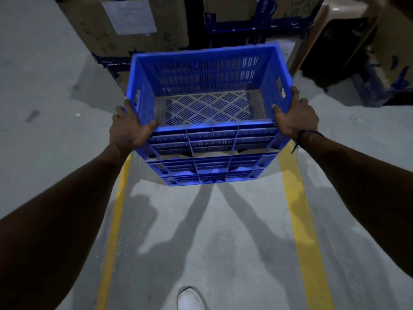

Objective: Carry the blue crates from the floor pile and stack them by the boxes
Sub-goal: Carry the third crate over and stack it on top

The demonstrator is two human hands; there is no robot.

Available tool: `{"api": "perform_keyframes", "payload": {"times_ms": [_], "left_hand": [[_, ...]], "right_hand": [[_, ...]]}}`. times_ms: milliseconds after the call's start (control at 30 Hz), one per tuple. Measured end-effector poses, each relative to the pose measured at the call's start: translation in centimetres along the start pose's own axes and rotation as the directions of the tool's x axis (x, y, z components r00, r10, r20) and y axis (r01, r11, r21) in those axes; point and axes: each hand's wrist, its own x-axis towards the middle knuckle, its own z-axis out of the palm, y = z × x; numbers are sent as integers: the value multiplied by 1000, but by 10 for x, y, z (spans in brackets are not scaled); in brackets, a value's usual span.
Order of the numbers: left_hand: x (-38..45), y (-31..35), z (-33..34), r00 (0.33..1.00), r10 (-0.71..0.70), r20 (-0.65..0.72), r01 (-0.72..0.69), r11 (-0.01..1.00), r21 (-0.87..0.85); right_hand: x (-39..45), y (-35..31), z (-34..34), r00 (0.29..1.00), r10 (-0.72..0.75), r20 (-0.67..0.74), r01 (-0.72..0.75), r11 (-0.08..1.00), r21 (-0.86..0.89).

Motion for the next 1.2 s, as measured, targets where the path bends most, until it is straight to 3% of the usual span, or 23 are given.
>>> {"api": "perform_keyframes", "payload": {"times_ms": [100, 167, 300, 433, 567, 733, 1000, 1200], "left_hand": [[9, 4, -12, 984, -79, 162, 92, 993, -76], [12, 11, -24, 938, -150, 313, 198, 972, -128], [12, 23, -43, 858, -209, 470, 274, 959, -74], [14, 28, -50, 827, -236, 511, 290, 957, -27], [20, 27, -54, 818, -243, 521, 302, 953, -30], [28, 28, -56, 781, -312, 540, 377, 926, -10], [38, 35, -61, 751, -307, 584, 439, 893, -96], [31, 34, -60, 795, -272, 543, 424, 888, -176]], "right_hand": [[1, -8, -9, 995, 38, 93, -35, 999, -33], [-3, -14, -17, 983, 63, 170, -55, 997, -55], [-5, -28, -38, 934, 120, 338, -114, 993, -39], [2, -34, -56, 835, 143, 531, -183, 983, 24], [11, -35, -60, 777, 160, 608, -223, 974, 28], [19, -42, -65, 766, 187, 616, -289, 955, 69], [33, -35, -61, 734, 174, 656, -356, 922, 154], [41, -32, -59, 731, 88, 677, -279, 944, 178]]}}
